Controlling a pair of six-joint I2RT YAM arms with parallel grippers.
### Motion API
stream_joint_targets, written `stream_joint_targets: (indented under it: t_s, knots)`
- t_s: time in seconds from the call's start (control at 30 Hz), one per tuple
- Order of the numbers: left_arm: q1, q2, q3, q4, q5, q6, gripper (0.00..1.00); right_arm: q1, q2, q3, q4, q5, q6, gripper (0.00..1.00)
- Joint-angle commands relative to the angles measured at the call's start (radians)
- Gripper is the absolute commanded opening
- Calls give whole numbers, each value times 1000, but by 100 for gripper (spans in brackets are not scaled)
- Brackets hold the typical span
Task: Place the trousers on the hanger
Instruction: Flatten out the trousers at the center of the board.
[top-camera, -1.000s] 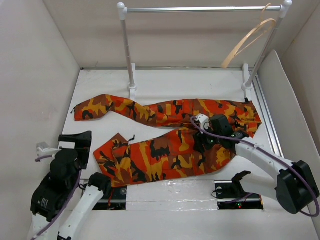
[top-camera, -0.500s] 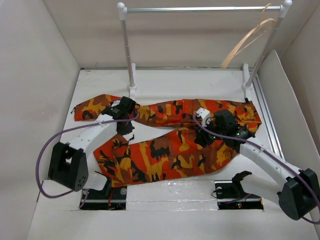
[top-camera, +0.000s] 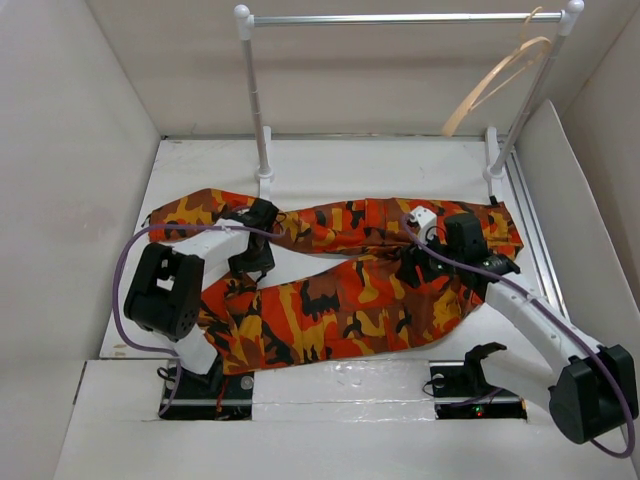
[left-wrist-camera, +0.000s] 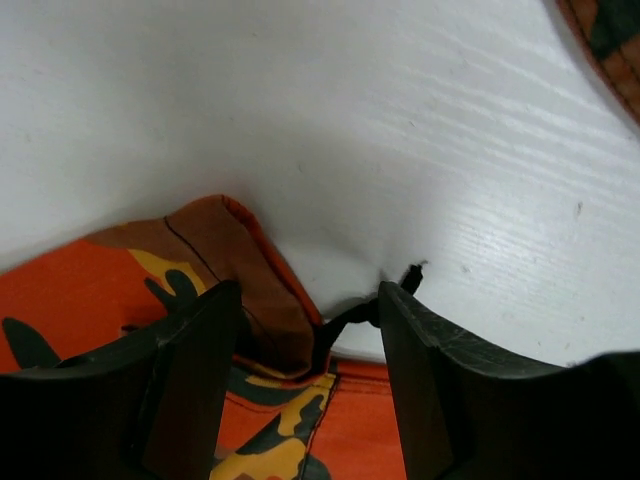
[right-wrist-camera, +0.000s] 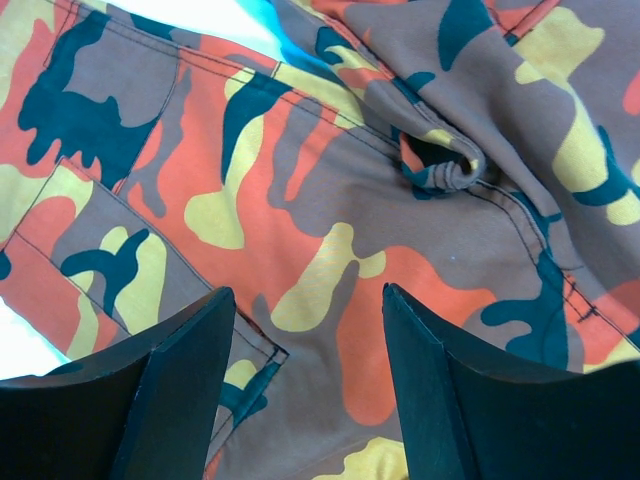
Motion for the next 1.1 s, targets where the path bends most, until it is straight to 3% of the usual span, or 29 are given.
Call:
stream_joint_targets:
  t_s: [0.0,0.07,0.17,0.2,0.23,0.3,0.4,0.5,0.6,0.63,0.7,0.83,1.07]
  knots:
    - [38,-18,-27,19,-59,-6,53,-4,13,29,46,-39,1,66]
    - [47,2,-41,39,-69,1,49,-4,10,1,60,-39,9,66]
    - [47,57,-54,56,-53,15,18,-18,-7,-22,60,-4,15,66]
    - [47,68,-61,57,-50,14,3,-36,-20,-26,58,16,15,66]
    - [47,79,-73,69,-48,15,0,-52,-25,-27,57,27,13,67]
    - [56,76,-74,77,-39,17,0,-116,-33,-19,51,40,16,68]
    - [104,17,-32,70,-30,33,0,-229,-22,-1,71,-10,53,79]
    - [211,-67,66,40,35,79,0,-329,24,24,95,-73,82,81]
    - [351,-154,136,7,104,116,0,-381,53,35,107,-91,99,82]
    - [471,-212,151,2,118,139,0,-430,35,20,123,-72,134,82]
    - [513,-246,150,4,137,147,0,-464,20,-5,144,-70,150,82]
    - [781,-311,139,-3,191,144,0,-518,-31,-52,215,-55,280,82]
    - [979,-412,65,-148,-86,-113,0,-570,-30,-21,268,-30,404,82]
